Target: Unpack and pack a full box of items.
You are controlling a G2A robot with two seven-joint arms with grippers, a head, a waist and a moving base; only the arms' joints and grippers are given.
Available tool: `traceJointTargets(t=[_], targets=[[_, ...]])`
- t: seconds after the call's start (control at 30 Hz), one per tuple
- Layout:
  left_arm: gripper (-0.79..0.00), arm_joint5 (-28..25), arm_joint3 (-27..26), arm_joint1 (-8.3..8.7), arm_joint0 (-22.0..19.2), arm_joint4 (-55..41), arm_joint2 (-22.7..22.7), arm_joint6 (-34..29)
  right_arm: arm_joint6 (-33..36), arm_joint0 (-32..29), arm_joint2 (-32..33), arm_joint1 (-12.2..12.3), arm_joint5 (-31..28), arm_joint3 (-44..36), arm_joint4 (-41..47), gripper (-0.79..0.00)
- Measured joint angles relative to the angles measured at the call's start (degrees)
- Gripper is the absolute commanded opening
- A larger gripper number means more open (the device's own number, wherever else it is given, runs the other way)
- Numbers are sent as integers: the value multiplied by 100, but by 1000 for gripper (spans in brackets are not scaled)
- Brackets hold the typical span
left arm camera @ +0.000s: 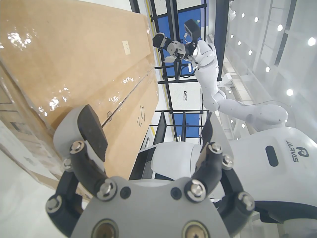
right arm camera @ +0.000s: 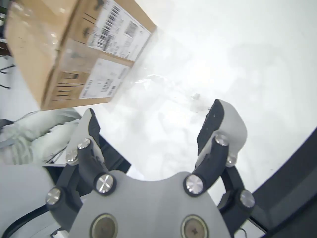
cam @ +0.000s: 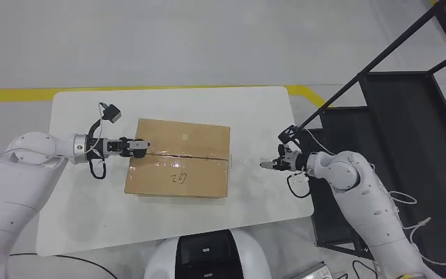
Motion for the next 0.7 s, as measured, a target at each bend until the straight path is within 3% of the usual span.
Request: traceJointTargets(t=[0.23,0.53,0.63,0.7], targets=[[0,0,0,0,0,0,0,0,-1212,455,-887,-186,614,798,-1390,0],[0,0,0,0,0,0,0,0,-1260,632,-1415,-344,1495,1103,-1772,0],[0,0,0,0,0,0,0,0,-1206,635,-1533,-379,1758,1022,-1962,-80],[0,0,0,0,0,0,0,0,-1142,638,-1600,-403,1927,989,-2040,-197]])
